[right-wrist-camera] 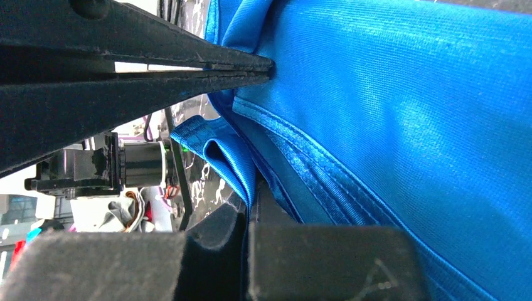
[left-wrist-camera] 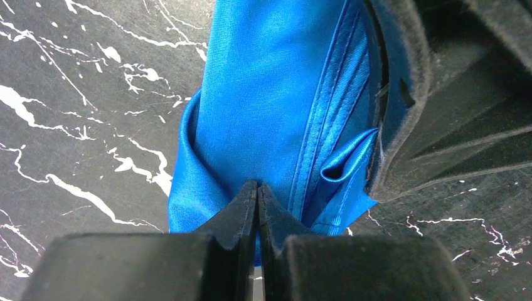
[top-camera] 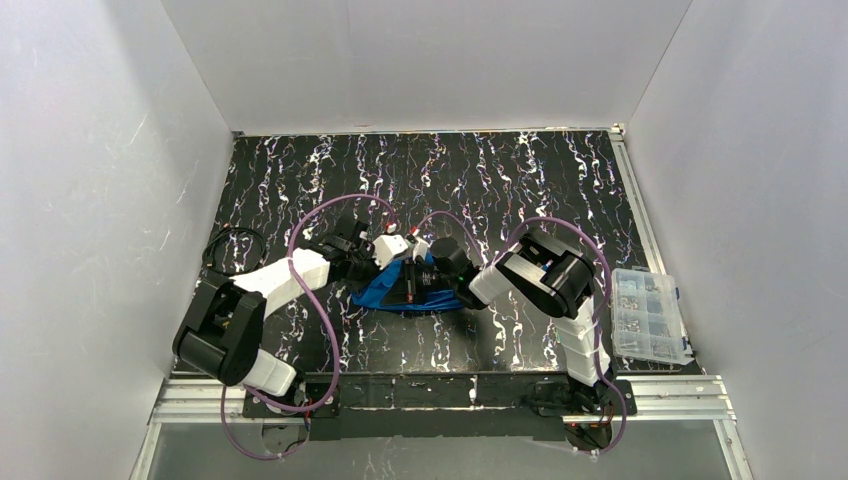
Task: Fold the napkin into a case and place the utensils inside
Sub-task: Grasp the top corner of the smaller rectangle folded napkin from the folded napkin.
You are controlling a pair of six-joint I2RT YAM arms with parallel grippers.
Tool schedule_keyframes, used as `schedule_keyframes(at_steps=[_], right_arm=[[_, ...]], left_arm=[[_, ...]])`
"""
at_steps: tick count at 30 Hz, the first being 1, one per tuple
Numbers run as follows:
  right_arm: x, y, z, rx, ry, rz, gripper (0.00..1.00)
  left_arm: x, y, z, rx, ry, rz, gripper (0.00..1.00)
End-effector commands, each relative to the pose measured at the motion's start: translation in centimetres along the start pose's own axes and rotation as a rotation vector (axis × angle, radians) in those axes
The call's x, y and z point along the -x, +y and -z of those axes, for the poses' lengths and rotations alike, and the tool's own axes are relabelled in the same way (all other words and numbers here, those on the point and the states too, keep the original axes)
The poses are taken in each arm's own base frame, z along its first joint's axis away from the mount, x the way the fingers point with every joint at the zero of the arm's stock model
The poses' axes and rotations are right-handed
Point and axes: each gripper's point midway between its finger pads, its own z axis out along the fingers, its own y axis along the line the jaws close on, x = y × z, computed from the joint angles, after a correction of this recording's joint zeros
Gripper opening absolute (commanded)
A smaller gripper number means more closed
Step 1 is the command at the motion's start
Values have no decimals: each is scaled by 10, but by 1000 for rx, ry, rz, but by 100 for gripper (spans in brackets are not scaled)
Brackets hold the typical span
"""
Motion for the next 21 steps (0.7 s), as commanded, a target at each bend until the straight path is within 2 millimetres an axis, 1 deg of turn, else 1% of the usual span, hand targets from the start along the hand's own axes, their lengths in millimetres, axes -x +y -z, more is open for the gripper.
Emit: schedule_keyframes(at_steps=[1, 6, 12, 16, 17, 19, 21], right_arm=[[8, 5, -3, 9, -1, -12, 1], [6, 2, -2, 3, 0, -20, 1], [4, 0, -3, 8, 3, -36, 1], [2, -2, -3, 8, 6, -44, 1], [2, -3, -4, 8, 7, -47, 1], [0, -6, -4, 7, 11, -56, 1], [0, -6, -5, 15, 11, -64, 1]], left_arm=[[-1, 2, 6, 21, 12, 0, 0], [2, 11, 10, 68, 21, 21, 0], [11, 21, 24, 110, 31, 35, 0], [19, 14, 38, 67, 21, 31, 0], [22, 13, 41, 60, 25, 34, 2], [25, 15, 46, 64, 35, 53, 18], [28, 23, 48, 101, 51, 83, 27]])
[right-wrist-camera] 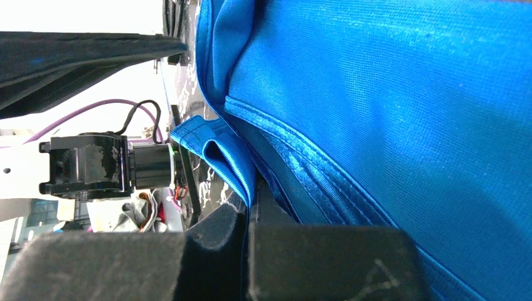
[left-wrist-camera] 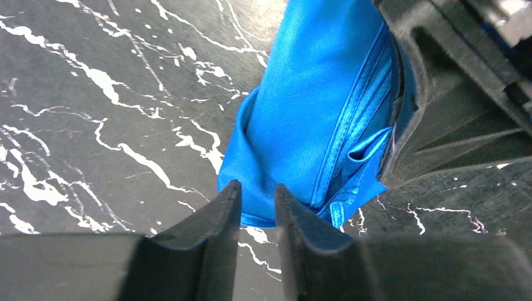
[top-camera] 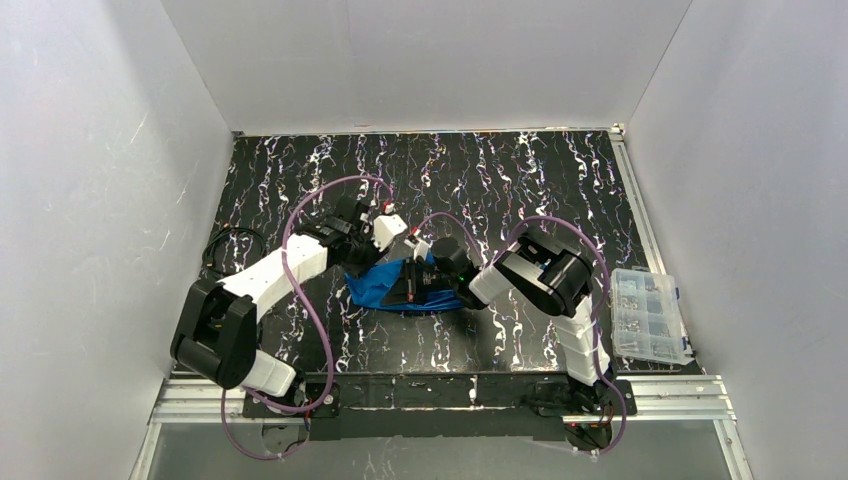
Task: Fold the napkin into a case and place the utensils inside
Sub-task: Grasp the top corner of the smaller rectangle folded napkin from the folded napkin.
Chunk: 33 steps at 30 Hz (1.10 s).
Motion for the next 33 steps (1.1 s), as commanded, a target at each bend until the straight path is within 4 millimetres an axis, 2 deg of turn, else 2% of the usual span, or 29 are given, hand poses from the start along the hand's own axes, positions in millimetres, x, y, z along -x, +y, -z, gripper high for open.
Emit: schedule_keyframes(at_steps=[1, 4, 7, 8, 10, 11, 12, 13, 14, 15, 19, 24, 29, 33], right_arm=[[1, -4, -4, 19, 3, -12, 1], [2, -3, -3, 23, -3, -6, 1], [2, -3, -2, 28, -3, -3, 1], [2, -2, -2, 31, -4, -4, 1], [3, 0, -1, 39, -9, 3, 1], [3, 0, -1, 41, -11, 5, 1], [3, 2, -1, 44, -11, 8, 1], [4, 2, 0, 45, -12, 11, 1], [4, 2, 0, 43, -12, 16, 1], [4, 2, 1, 41, -13, 20, 1], [3, 2, 0, 45, -10, 11, 1], [2, 1, 0, 44, -10, 4, 1], [2, 2, 1, 48, -14, 1, 1], [1, 1, 0, 48, -8, -2, 1]], left_arm=[[11, 8, 22, 34, 29, 63, 29], [29, 16, 38, 49, 27, 100, 30], [46, 29, 63, 100, -22, 64, 31], [48, 34, 74, 137, -36, 38, 37], [33, 51, 79, 266, -31, 67, 94], [19, 55, 74, 307, -3, 78, 98], [9, 42, 68, 221, 34, 22, 98], [-2, 19, 64, 78, 89, -22, 95], [-2, 3, 64, -25, 98, -33, 98], [1, -2, 60, -54, 89, -18, 98], [0, -8, 42, -34, 87, 82, 98], [-2, -9, 22, 79, 150, 189, 85], [3, -22, 7, 96, 136, 186, 77], [1, -7, 3, 197, 133, 186, 63]])
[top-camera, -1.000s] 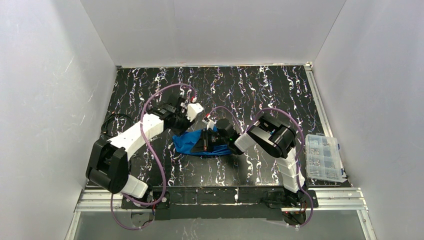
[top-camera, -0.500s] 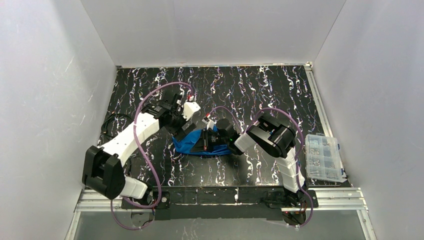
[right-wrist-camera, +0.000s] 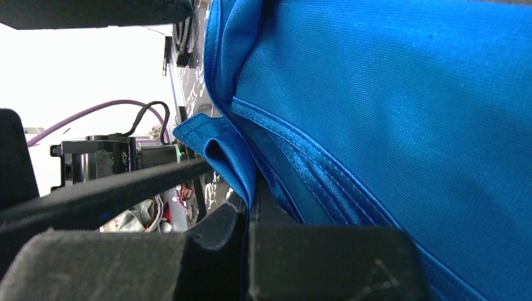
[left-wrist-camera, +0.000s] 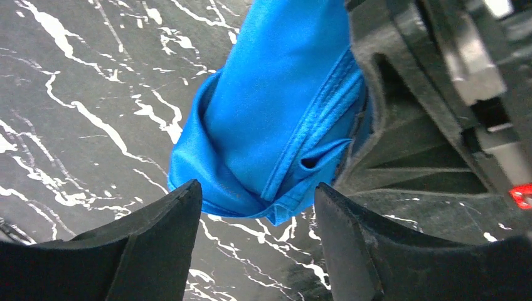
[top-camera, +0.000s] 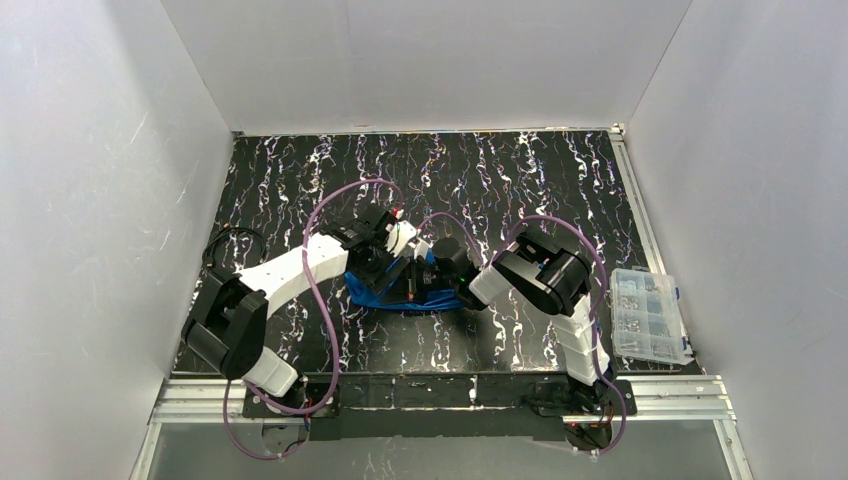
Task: Fold the napkin into a case and place the utensils inside
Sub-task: Grasp the top corner of the smaller rectangle folded napkin from the folded napkin.
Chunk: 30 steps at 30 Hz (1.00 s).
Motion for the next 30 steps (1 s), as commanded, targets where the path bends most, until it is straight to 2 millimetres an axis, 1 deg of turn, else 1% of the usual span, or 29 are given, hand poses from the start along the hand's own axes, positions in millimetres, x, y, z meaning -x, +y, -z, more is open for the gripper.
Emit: schedule_keyframes(at_steps=[1, 3, 4, 6, 9, 12, 14, 16, 19, 21, 25, 28, 30], right_arm=[[-1, -4, 1, 12, 0, 3, 1], [-2, -4, 0, 15, 2, -1, 1], [-3, -4, 0, 16, 4, -3, 1], [-3, -5, -1, 17, 6, -7, 1], [-3, -6, -2, 19, 10, -13, 1], [-2, -7, -2, 18, 8, -15, 1], [-2, -7, -1, 18, 9, -16, 1], [-2, -7, -1, 16, 9, -18, 1], [-1, -7, -2, 10, 11, -18, 1], [-1, -7, -2, 9, 14, -19, 1], [-1, -9, -4, -8, 29, -38, 1], [-3, -16, -5, -55, 54, -65, 1], [-3, -18, -4, -82, 63, -79, 1]], left_arm=[[2, 21, -3, 139, -21, 50, 59], [1, 25, -5, 169, -22, 51, 53], [2, 29, -5, 190, -28, 56, 52], [1, 27, -9, 183, -26, 56, 52], [-7, 24, -20, 171, 16, 53, 52], [-10, 27, -29, 190, 40, 41, 51], [-9, 28, -32, 194, 46, 28, 45], [-9, 30, -34, 203, 45, 18, 31], [-9, 35, -33, 231, 42, 16, 15], [-8, 36, -31, 240, 33, 18, 7], [-2, 42, -24, 268, -5, 15, 3], [2, 46, -20, 291, -33, -1, 3], [2, 46, -18, 289, -48, -6, 2]])
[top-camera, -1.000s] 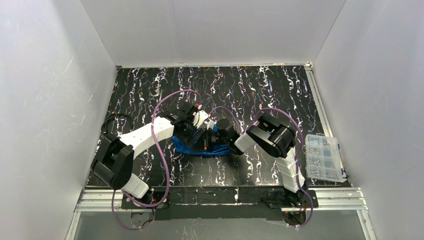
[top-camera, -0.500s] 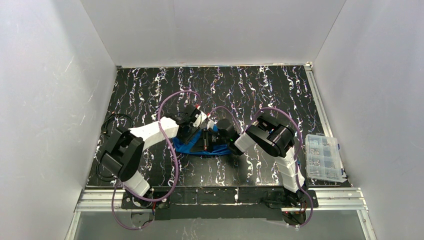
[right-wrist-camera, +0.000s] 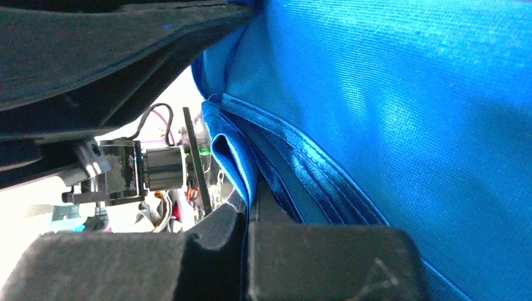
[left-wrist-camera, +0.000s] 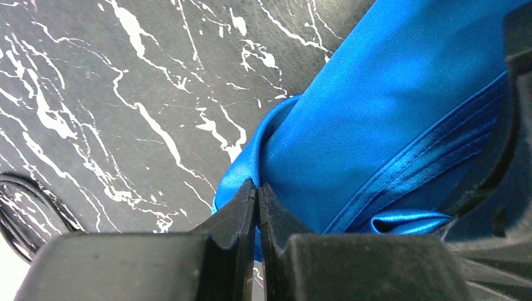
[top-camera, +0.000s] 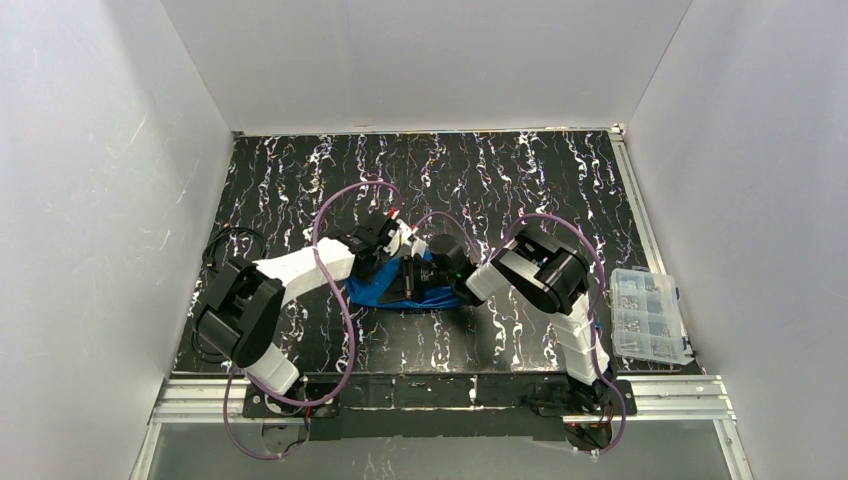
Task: Fold the napkin into a case and place the utensils inside
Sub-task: Grasp the top corner of the smaller rectangle folded napkin from the folded napkin.
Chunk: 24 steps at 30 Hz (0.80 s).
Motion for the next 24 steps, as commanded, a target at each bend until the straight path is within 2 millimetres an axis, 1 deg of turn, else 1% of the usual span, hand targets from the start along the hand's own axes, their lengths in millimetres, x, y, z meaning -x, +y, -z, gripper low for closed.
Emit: schedule_keyframes(at_steps=[1, 5, 7, 12, 15, 20, 22, 24], right_arm=[[-4, -20, 0, -97, 40, -42, 1], [0, -15, -1, -107, 61, -48, 1], [2, -13, -1, -103, 77, -56, 1], [9, 2, 2, -75, 94, -37, 1], [9, 10, 5, -68, 112, -29, 1], [9, 21, 14, -38, 148, -37, 1], [12, 28, 16, -19, 151, -33, 1], [14, 35, 17, -3, 154, -25, 1]], left_arm=[[8, 11, 13, 38, -79, 2, 1], [12, 3, 18, -4, -146, -4, 0], [7, -1, 16, -5, -175, -38, 0], [5, 1, 8, 36, -231, -106, 0], [5, 2, 3, 52, -240, -122, 0], [9, 2, 1, 61, -259, -136, 0], [13, 4, 1, 76, -283, -140, 0], [13, 5, 0, 80, -282, -142, 0]])
